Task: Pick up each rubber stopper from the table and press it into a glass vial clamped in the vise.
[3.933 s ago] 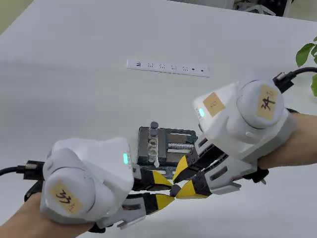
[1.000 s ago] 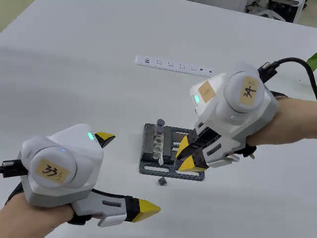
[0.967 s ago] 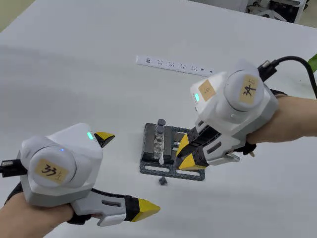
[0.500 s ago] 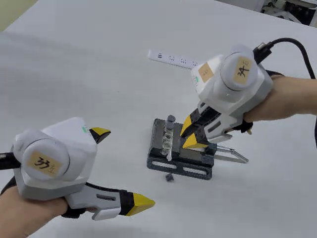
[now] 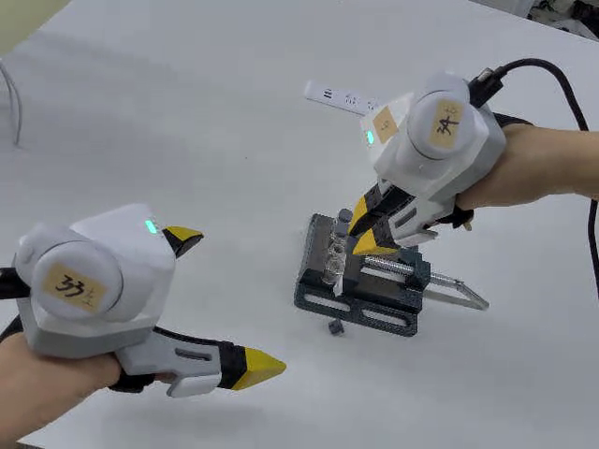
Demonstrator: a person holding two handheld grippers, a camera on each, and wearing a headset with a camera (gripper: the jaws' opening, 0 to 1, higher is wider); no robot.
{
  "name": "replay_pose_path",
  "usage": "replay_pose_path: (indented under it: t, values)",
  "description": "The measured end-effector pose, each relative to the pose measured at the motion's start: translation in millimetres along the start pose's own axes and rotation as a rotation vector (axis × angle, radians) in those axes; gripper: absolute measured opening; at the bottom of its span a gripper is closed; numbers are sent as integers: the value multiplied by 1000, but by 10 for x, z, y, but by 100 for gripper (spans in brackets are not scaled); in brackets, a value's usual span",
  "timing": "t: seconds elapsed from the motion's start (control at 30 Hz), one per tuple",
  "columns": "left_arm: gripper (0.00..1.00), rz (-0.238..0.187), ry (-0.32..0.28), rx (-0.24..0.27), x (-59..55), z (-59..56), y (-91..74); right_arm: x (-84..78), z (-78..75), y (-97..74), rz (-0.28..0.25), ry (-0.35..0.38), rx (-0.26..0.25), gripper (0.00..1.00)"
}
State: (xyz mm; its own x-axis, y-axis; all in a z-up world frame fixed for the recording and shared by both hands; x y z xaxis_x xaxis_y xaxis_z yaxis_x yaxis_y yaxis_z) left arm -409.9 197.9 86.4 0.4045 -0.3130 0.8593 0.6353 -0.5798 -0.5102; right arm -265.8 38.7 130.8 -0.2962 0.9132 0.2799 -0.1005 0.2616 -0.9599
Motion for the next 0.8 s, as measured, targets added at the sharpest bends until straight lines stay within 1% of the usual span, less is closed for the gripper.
replay_pose_path:
  t: [0.17, 0.57, 0.8]
  values:
    - [98, -4, -13, 8, -35, 28, -15, -34, -77, 60, 3, 12, 3, 5]
    - [98, -25, -30, -1, -67, 43, -40, -28, -111, 148, 16, 14, 11, 6]
    - [97, -21, -40, -6, -101, 31, -34, -34, -101, 171, 31, 14, 11, 6]
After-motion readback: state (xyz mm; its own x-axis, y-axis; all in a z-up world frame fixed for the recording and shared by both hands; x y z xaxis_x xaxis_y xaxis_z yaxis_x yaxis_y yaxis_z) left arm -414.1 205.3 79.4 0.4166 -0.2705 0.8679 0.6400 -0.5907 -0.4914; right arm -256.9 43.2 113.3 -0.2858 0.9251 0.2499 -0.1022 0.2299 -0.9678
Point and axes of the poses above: the centre of the closed fingertips' face, and the gripper's own axes: y roughly forward along the fingers, z roughly to its left, x roughly out of its top, the point moved 9 cm from there along -y, roughly backward along the fingers, and after that the axes turned 6 degrees about y, right-handed, at the moved point
